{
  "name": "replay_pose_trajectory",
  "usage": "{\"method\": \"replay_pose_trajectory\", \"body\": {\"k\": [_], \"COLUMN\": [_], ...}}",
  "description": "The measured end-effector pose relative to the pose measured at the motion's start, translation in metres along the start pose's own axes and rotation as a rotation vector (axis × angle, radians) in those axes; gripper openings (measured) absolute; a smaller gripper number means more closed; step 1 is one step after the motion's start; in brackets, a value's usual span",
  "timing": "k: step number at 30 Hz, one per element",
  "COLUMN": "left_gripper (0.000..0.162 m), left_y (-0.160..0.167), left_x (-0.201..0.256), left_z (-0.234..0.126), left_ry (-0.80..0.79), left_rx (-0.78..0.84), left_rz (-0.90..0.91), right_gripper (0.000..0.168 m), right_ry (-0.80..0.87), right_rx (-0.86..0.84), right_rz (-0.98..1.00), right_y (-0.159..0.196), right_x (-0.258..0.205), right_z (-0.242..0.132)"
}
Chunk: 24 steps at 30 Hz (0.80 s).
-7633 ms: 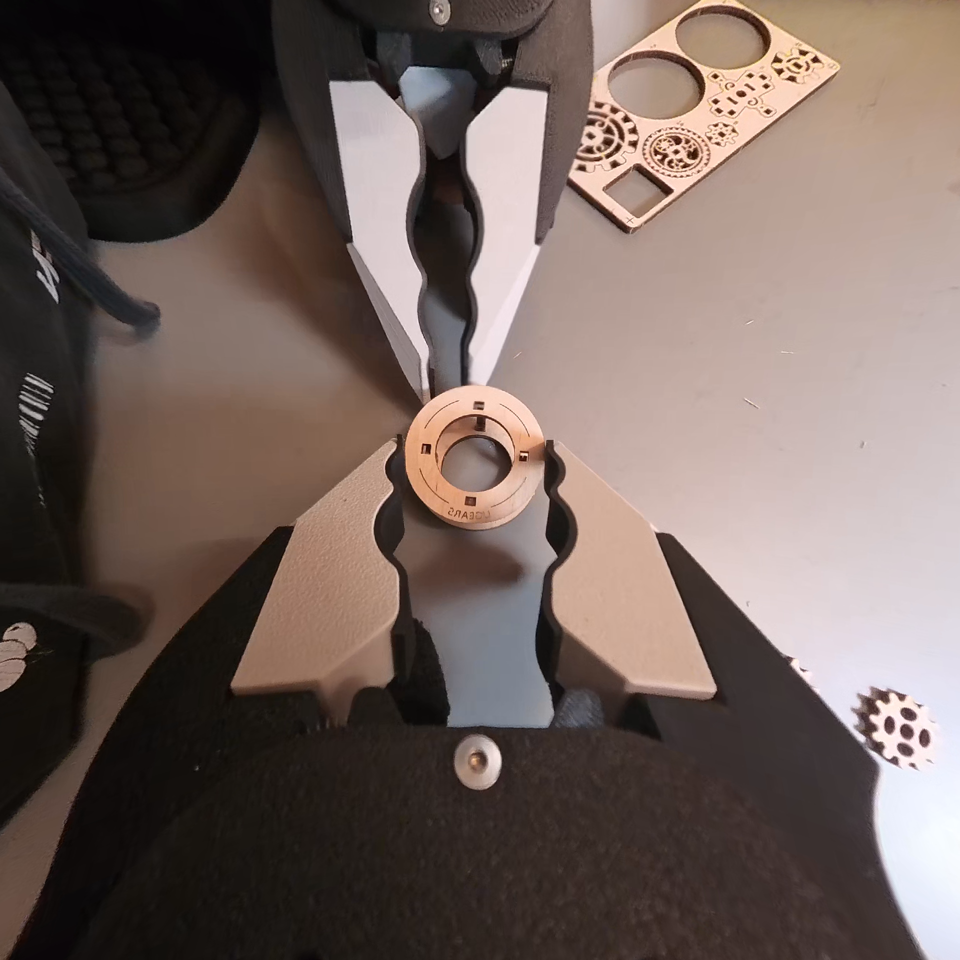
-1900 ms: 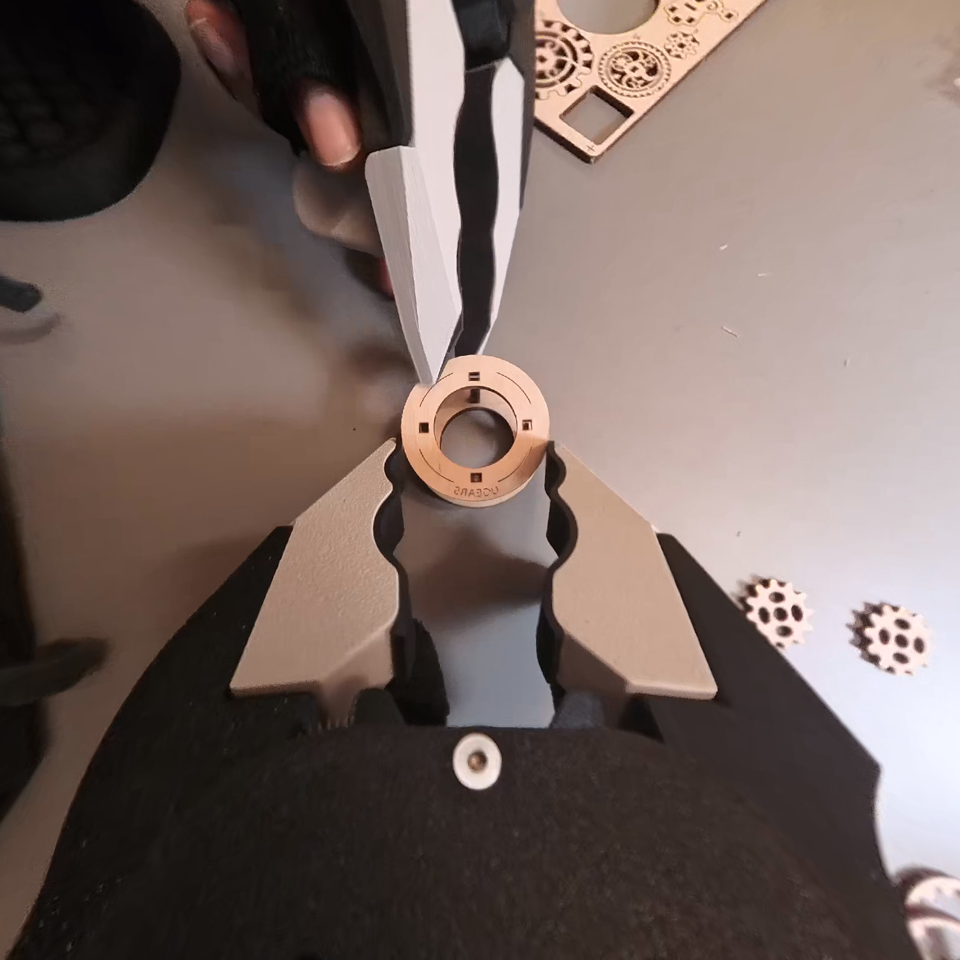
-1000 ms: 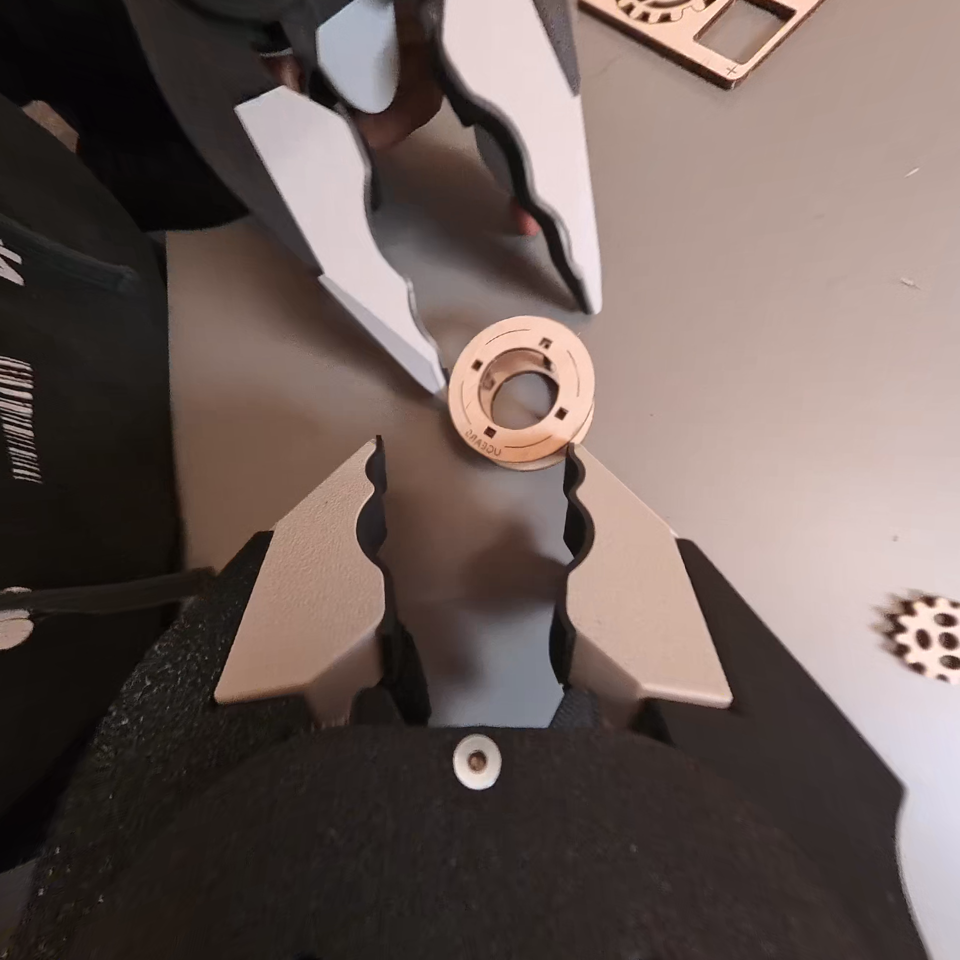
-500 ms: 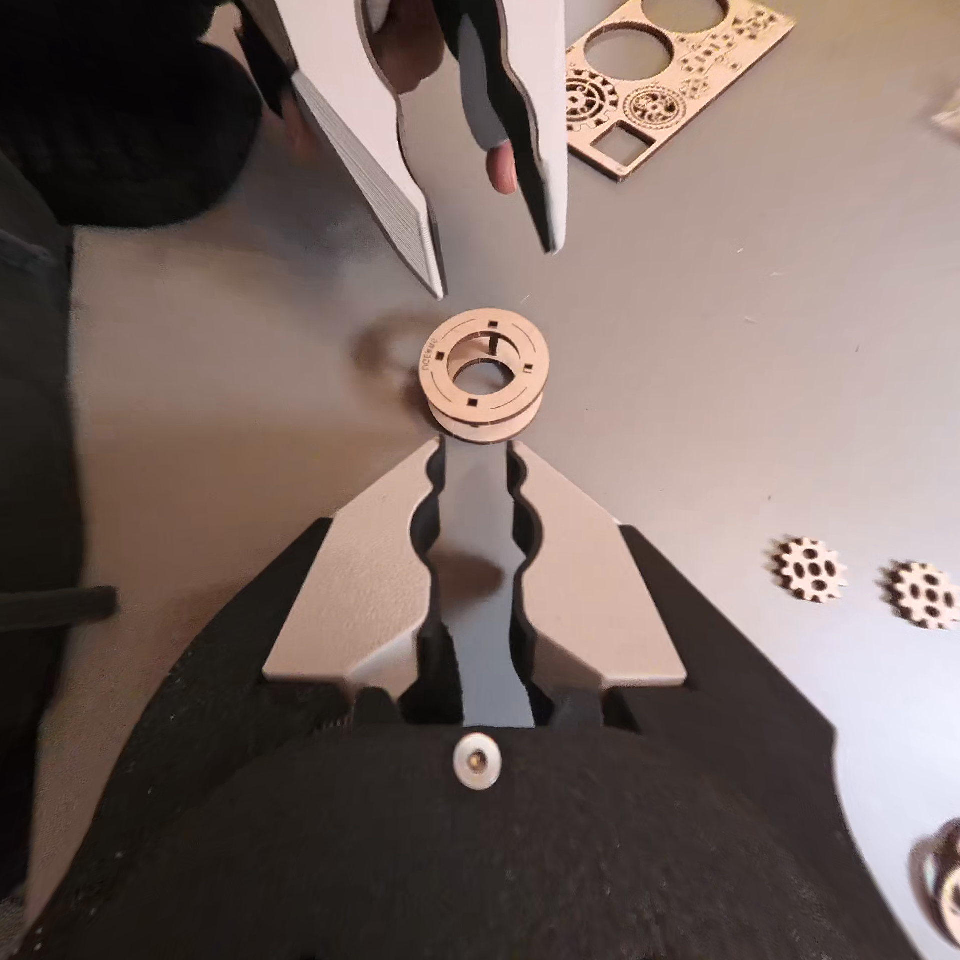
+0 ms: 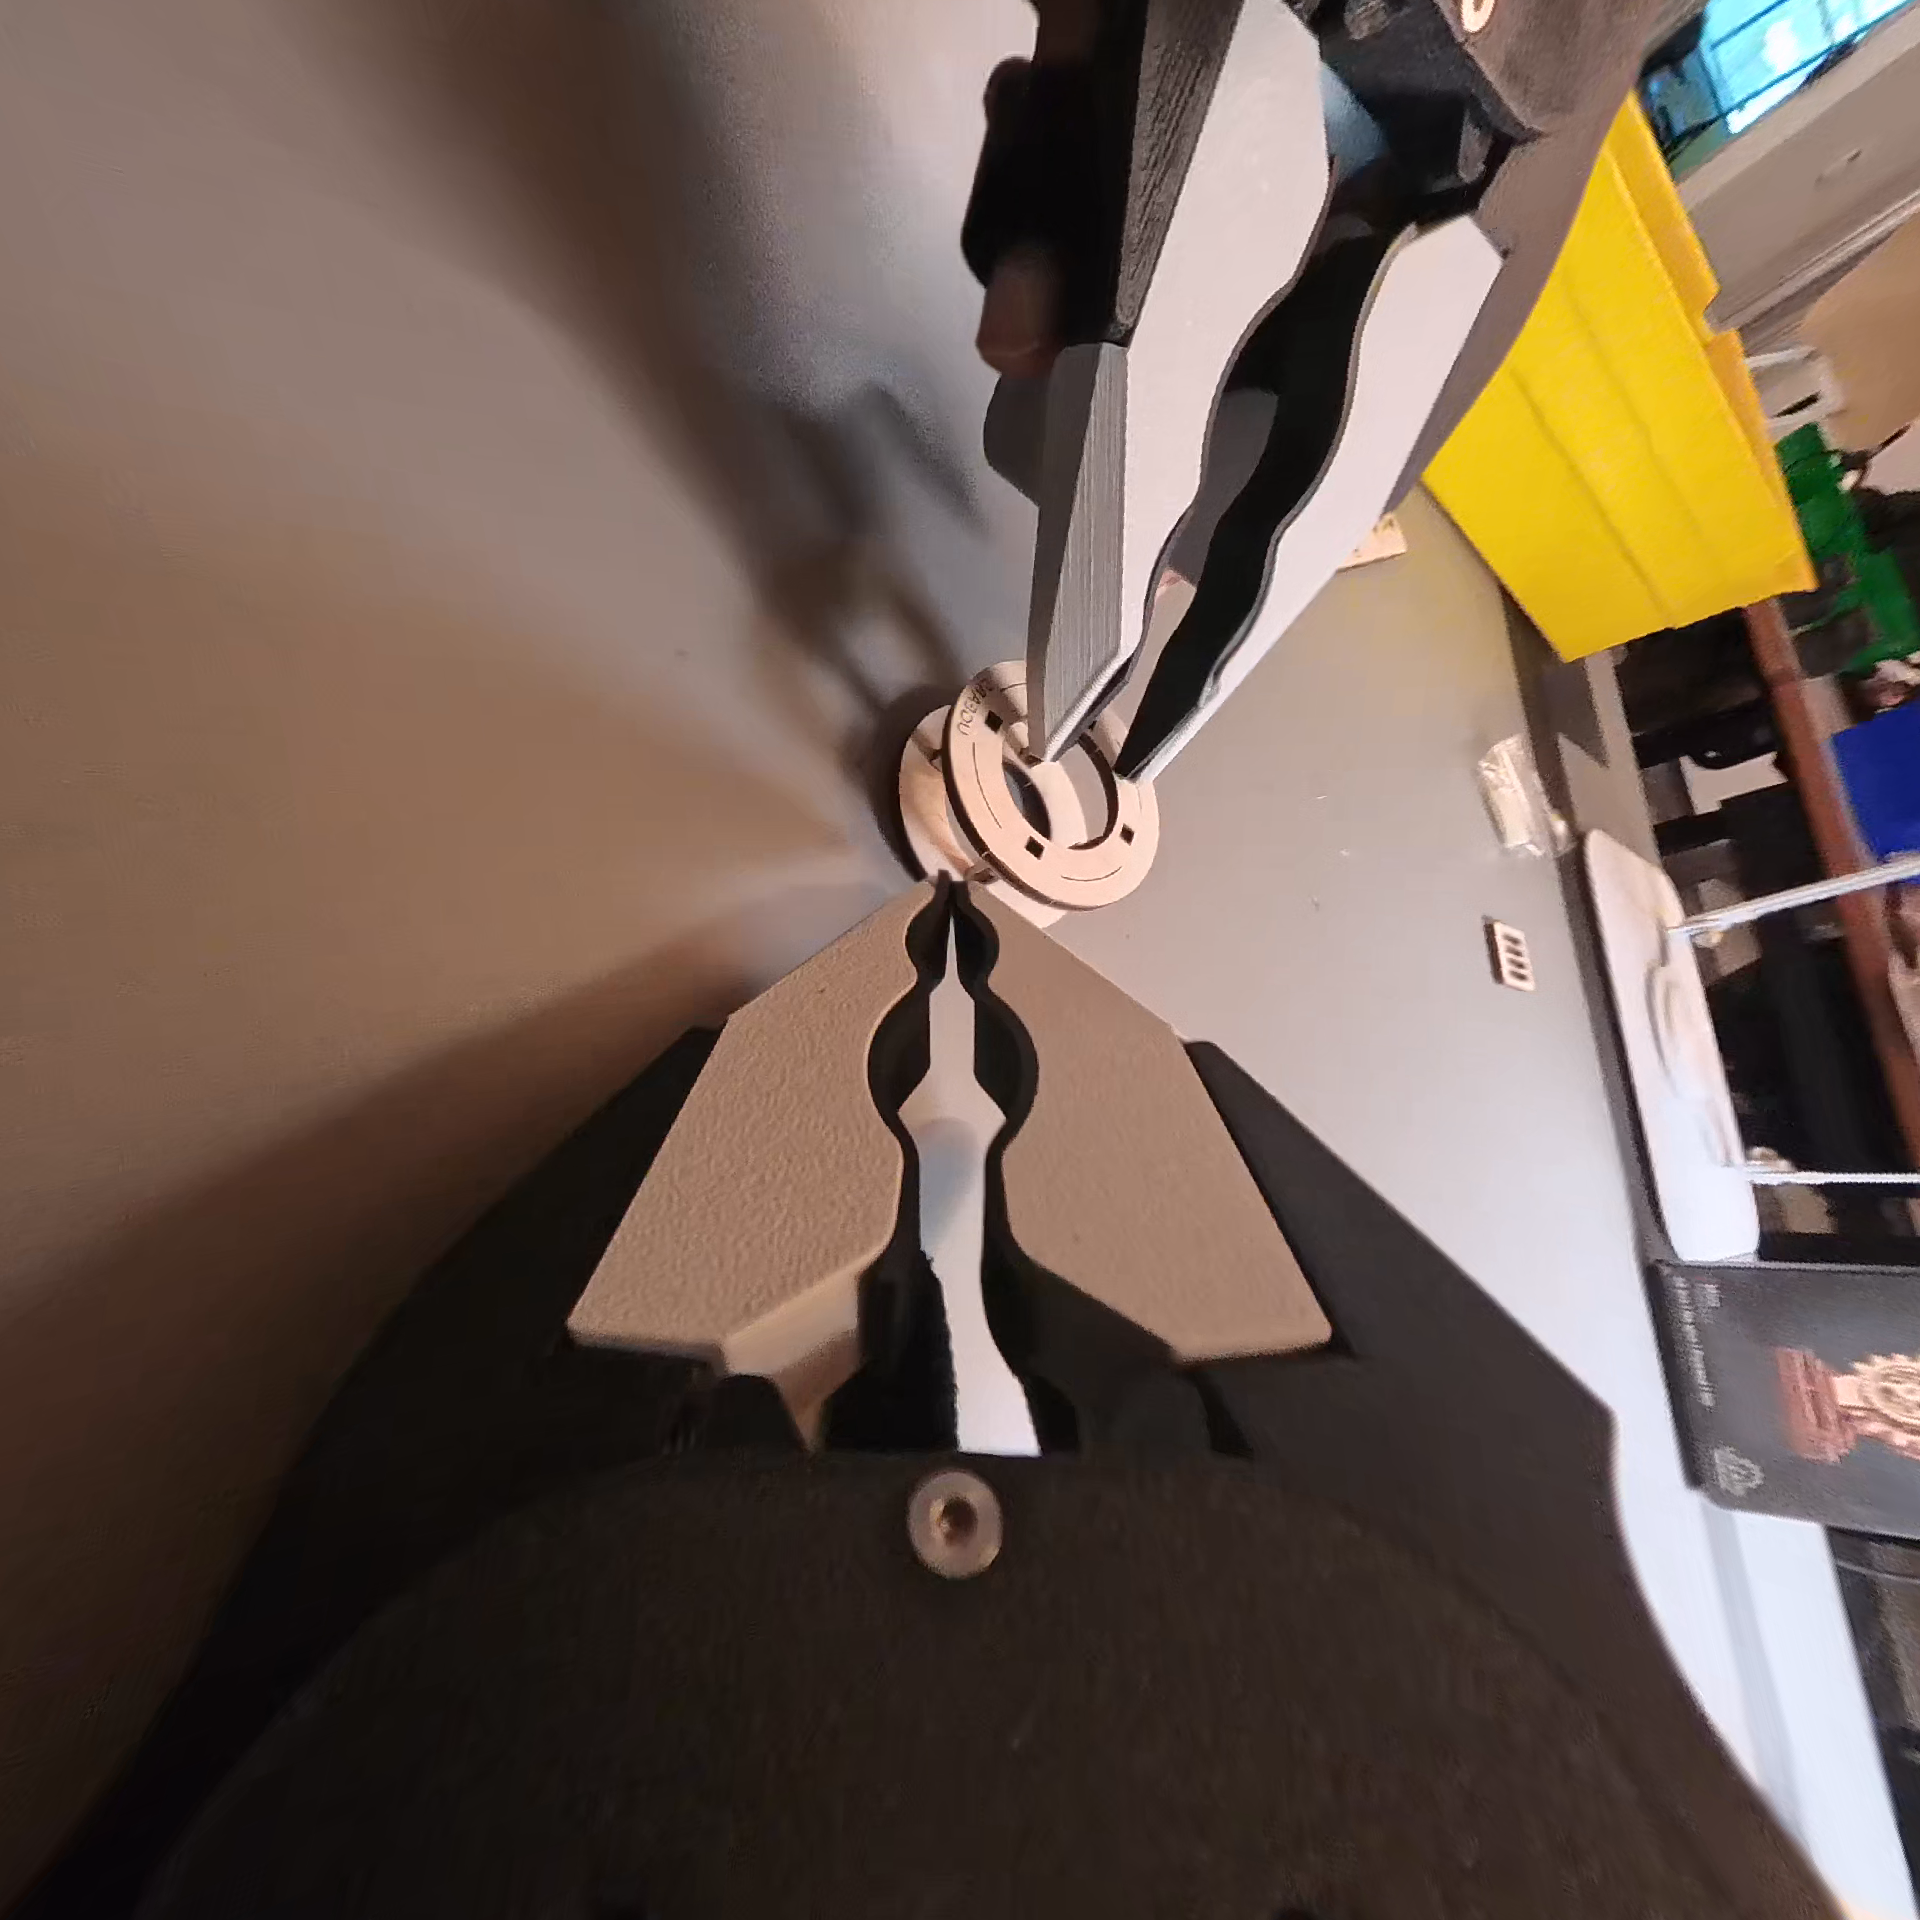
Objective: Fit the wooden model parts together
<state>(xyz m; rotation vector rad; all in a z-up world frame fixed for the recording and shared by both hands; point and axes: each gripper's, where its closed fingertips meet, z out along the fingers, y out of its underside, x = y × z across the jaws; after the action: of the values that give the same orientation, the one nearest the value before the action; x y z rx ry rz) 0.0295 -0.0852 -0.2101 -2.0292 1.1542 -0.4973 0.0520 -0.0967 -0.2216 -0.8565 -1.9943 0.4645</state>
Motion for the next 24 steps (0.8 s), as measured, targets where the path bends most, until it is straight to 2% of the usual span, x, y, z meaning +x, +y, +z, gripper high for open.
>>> {"method": "replay_pose_trajectory", "body": {"k": [10, 14, 17, 22, 24], "left_gripper": [0.015, 0.027, 0.038, 0.050, 0.047], "left_y": [0.001, -0.006, -0.017, -0.009, -0.010], "left_x": [-0.001, -0.001, 0.004, 0.007, 0.006], "left_z": [0.000, -0.001, -0.002, 0.008, 0.009], "left_ry": [-0.008, 0.005, 0.040, 0.040, 0.044], "left_rx": [-0.062, -0.032, 0.027, -0.037, -0.036], "left_rz": [0.029, -0.013, -0.045, -0.019, -0.014], "right_gripper": [0.000, 0.000, 0.000, 0.008, 0.015], "right_ry": [0.076, 0.067, 0.036, -0.103, -0.175], "right_rx": [-0.010, -0.006, 0.028, 0.111, 0.132], "right_rz": [-0.099, -0.074, 0.001, 0.237, 0.335], "right_y": [0.003, 0.004, 0.003, 0.002, -0.002], "right_x": [0.005, 0.006, 0.008, 0.007, 0.006], "right_z": [0.007, 0.005, -0.001, -0.011, -0.014]}}
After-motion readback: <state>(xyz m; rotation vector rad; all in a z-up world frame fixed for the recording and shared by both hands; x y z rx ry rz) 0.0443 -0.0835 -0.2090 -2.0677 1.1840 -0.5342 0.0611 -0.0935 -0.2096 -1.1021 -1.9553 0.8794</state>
